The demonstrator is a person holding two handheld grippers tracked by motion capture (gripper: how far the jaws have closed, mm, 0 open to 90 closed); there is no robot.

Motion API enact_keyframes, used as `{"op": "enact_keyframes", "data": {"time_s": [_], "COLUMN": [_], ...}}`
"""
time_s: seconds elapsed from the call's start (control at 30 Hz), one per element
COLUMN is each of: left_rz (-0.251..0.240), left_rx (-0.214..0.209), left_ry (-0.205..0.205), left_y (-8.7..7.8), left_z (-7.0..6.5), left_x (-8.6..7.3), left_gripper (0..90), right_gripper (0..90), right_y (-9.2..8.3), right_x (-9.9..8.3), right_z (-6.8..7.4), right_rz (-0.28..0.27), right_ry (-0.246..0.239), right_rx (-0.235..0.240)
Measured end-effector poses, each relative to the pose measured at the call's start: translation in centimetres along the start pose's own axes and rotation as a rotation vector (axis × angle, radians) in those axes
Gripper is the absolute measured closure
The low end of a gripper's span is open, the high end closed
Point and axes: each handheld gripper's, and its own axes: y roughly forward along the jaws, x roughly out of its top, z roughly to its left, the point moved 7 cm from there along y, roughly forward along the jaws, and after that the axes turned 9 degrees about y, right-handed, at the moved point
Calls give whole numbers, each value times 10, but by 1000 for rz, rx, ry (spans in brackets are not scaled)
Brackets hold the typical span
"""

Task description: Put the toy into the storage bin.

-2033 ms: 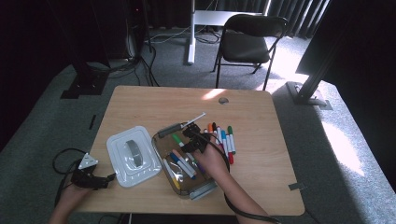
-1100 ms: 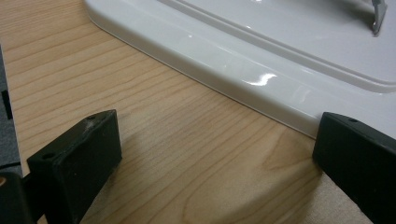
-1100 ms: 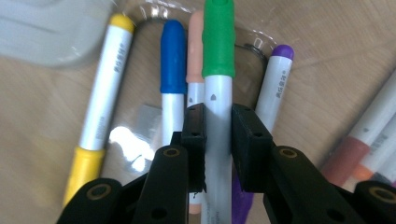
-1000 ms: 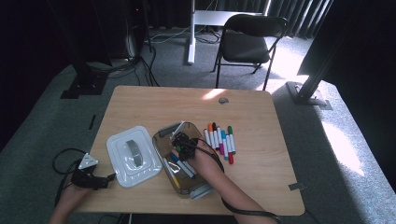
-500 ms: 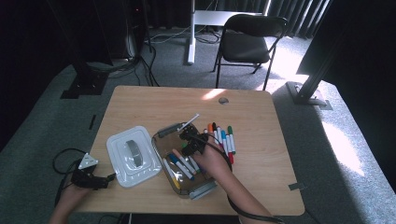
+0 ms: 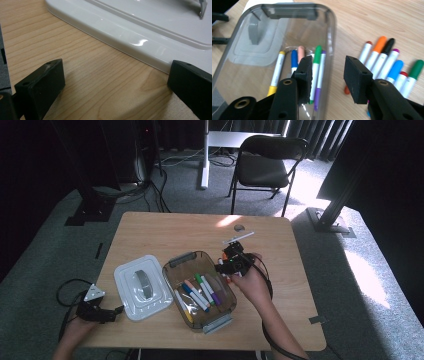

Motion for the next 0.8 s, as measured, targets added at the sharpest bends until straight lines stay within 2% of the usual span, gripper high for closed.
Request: {"op": "enact_keyframes", "data": {"time_s": [0.23, 0.5, 0.8], "left_rz": [0, 2, 2], "left_rx": [-1, -1, -1], "left_ry": [-2, 0, 0], "left_y": [0, 0, 0], "left_z": [0, 0, 0], "left_x": [0, 0, 0], "left_gripper": [17, 17, 17], "right_gripper": [532, 524, 540], "right_y": [-2, 5, 18], "right_x": [-3, -8, -19], "right_z": [-32, -68, -105], "right_rz": [-31, -62, -66], "right_ry": [54, 154, 214], "right_rx": [-63, -83, -123]}}
